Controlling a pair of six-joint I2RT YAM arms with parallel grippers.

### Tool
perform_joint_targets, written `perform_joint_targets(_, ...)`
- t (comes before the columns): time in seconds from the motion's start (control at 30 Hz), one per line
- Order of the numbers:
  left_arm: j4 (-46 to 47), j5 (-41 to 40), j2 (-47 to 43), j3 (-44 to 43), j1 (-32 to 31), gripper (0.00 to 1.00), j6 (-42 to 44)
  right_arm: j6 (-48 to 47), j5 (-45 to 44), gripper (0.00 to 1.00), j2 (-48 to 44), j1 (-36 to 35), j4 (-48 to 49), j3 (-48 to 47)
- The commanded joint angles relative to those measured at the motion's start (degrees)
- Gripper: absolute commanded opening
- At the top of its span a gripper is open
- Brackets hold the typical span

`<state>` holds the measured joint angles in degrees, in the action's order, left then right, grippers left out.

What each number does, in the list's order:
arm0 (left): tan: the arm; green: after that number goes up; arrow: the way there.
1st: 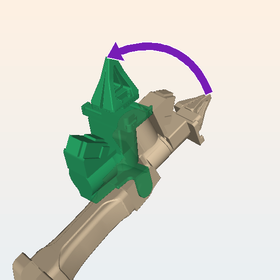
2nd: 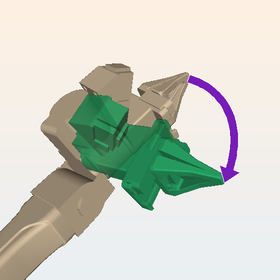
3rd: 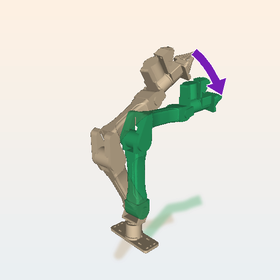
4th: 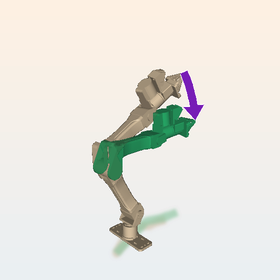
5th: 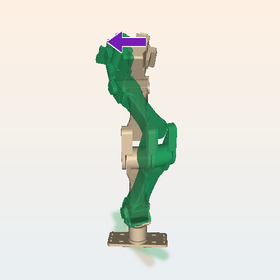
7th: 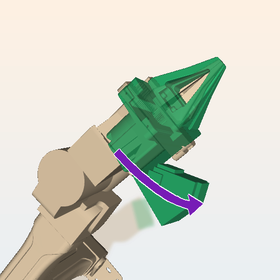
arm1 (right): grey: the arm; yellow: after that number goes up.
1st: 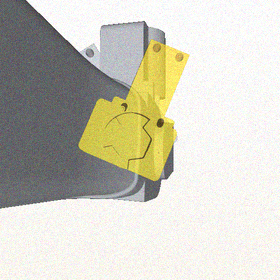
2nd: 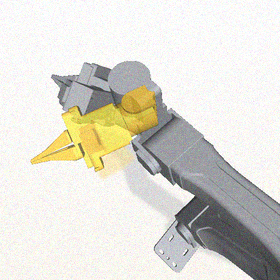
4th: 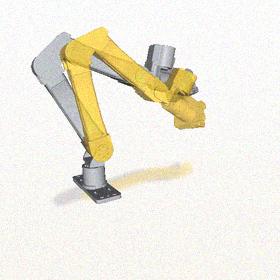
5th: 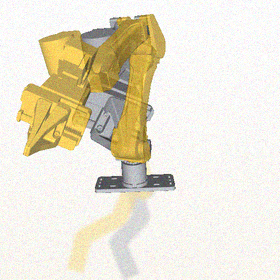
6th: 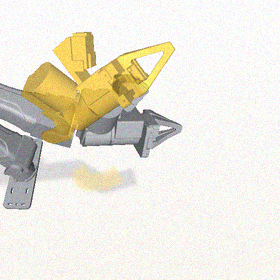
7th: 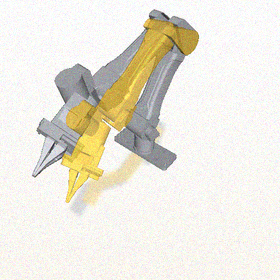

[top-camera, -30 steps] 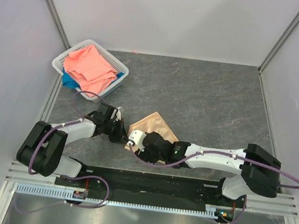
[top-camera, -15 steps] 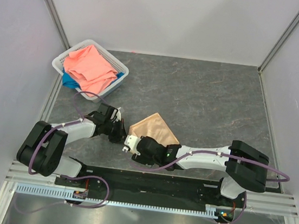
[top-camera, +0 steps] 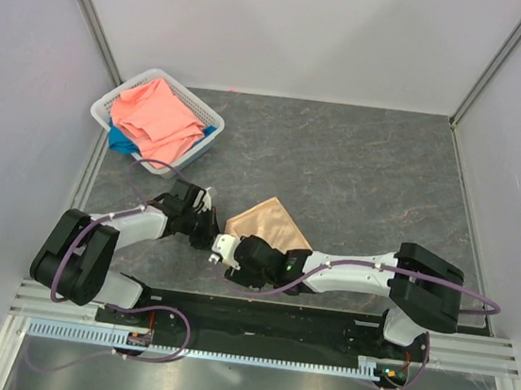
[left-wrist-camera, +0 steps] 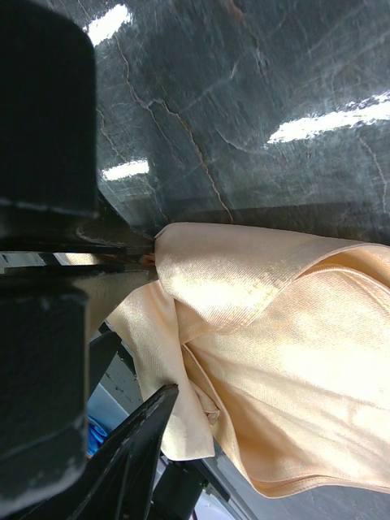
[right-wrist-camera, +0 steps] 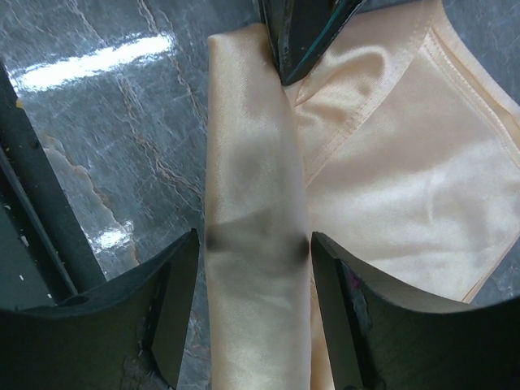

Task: Fold the napkin, place the utensils inside, and roll it up
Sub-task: Roll the napkin with the utensil

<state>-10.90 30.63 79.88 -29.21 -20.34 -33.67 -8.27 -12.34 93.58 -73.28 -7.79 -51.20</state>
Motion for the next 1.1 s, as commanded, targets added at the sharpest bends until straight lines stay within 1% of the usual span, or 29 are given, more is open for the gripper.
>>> perform_joint_targets(0.0,-1.1,0.4,0.5,-0.9,0.0,0.02,2.5,0.5,-0.8,0.66,2.0,0.1,-0.5,-1.5)
perform_joint_targets(0.2,-0.9,0.7,0.5,-1.0,0.0,0.02,2.5,0.4,1.5,0.66,3.2,1.0,-0.5,-1.4)
perform_joint_targets(0.27,-0.5,1.2,0.4,-0.9,0.0,0.02,2.5,0.6,2.7,0.63,4.0,1.8,-0.6,-1.5)
perform_joint_targets(0.3,-0.2,1.9,0.3,-0.8,0.0,0.02,2.6,0.8,4.8,0.62,4.2,2.2,-1.0,-1.5)
perform_joint_targets(0.33,0.4,2.1,0.1,-0.8,0.0,0.02,2.5,1.2,6.2,0.57,4.5,3.4,-1.3,-1.7)
perform_joint_targets(0.43,1.7,3.1,-1.2,-0.4,0.1,0.16,2.5,1.8,14.1,0.46,5.4,6.1,-2.3,-2.0)
perform_joint_targets(0.47,1.8,2.6,-3.0,-0.3,0.1,0.28,2.5,1.8,15.7,0.44,5.8,6.6,-2.8,-2.1)
perform_joint_targets(0.53,1.8,0.9,-5.1,-0.1,0.0,0.40,2.4,1.9,20.4,0.40,6.3,8.1,-3.8,-2.4)
perform_joint_targets(0.57,1.6,-0.3,-6.1,0.0,0.1,0.50,2.3,2.2,22.0,0.39,7.0,8.8,-4.2,-2.5)
perform_joint_targets(0.67,1.1,-2.9,-10.3,0.6,0.0,0.62,2.1,3.3,29.4,0.34,7.8,11.3,-4.7,-2.7)
perform_joint_targets(0.73,0.5,-5.2,-13.0,1.4,0.0,0.67,1.9,3.9,32.6,0.32,8.5,13.5,-4.9,-3.0)
perform_joint_targets(0.77,0.4,-6.5,-13.9,1.8,0.1,0.69,1.7,4.1,36.1,0.31,9.2,14.3,-5.4,-3.3)
perform_joint_targets(0.8,0.5,-7.0,-15.3,2.5,0.0,0.69,1.4,4.3,37.8,0.31,9.6,14.9,-5.7,-3.6)
perform_joint_targets(0.97,1.3,-9.4,-19.7,4.8,0.1,0.70,1.2,5.1,49.4,0.30,12.4,19.4,-7.3,-6.2)
perform_joint_targets(1.03,2.0,-9.5,-21.5,5.9,0.0,0.70,1.2,5.6,52.0,0.30,13.3,21.2,-7.2,-6.8)
perform_joint_targets(1.07,2.4,-9.3,-22.1,6.3,0.0,0.70,1.2,5.8,54.6,0.30,13.7,21.9,-7.2,-7.0)
